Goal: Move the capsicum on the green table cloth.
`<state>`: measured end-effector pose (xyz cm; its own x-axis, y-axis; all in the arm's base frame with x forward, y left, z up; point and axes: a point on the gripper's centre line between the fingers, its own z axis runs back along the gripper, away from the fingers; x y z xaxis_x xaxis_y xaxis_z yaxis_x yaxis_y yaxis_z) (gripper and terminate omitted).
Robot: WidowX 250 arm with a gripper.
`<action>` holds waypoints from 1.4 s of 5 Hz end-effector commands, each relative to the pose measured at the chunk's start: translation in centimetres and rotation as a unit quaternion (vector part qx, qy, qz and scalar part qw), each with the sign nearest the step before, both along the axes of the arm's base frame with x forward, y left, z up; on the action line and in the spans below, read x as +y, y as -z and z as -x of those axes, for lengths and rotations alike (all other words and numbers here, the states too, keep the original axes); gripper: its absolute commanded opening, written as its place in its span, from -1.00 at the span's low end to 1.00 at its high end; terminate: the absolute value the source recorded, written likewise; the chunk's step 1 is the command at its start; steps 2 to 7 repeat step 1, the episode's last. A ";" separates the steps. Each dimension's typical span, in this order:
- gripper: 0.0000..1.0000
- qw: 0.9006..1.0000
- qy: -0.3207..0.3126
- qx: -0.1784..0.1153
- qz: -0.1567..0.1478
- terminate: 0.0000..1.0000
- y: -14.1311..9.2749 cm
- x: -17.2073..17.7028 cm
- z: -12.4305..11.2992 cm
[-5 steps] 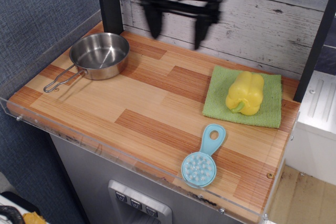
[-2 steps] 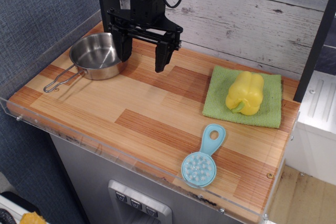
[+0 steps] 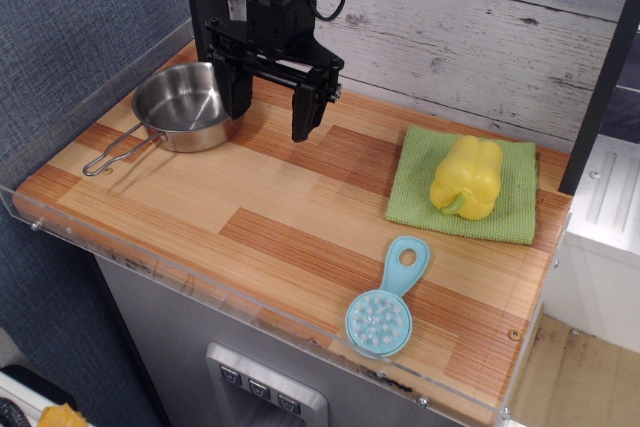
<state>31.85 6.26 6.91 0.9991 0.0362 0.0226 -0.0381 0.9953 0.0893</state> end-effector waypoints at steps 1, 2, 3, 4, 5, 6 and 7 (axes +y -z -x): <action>1.00 1.000 -0.001 -0.014 -0.003 1.00 -1.3 0.2 0.6; 1.00 1.000 -0.001 -0.014 -0.003 1.00 -1.3 0.2 0.6; 1.00 1.000 -0.001 -0.014 -0.003 1.00 -1.3 0.2 0.6; 1.00 1.000 -0.001 -0.014 -0.003 1.00 -1.3 0.2 0.6; 1.00 1.000 -0.001 -0.014 -0.003 1.00 -1.3 0.2 0.6; 1.00 1.000 -0.001 -0.014 -0.003 1.00 -1.3 0.2 0.6; 1.00 1.000 -0.001 -0.014 -0.003 1.00 -1.3 0.2 0.6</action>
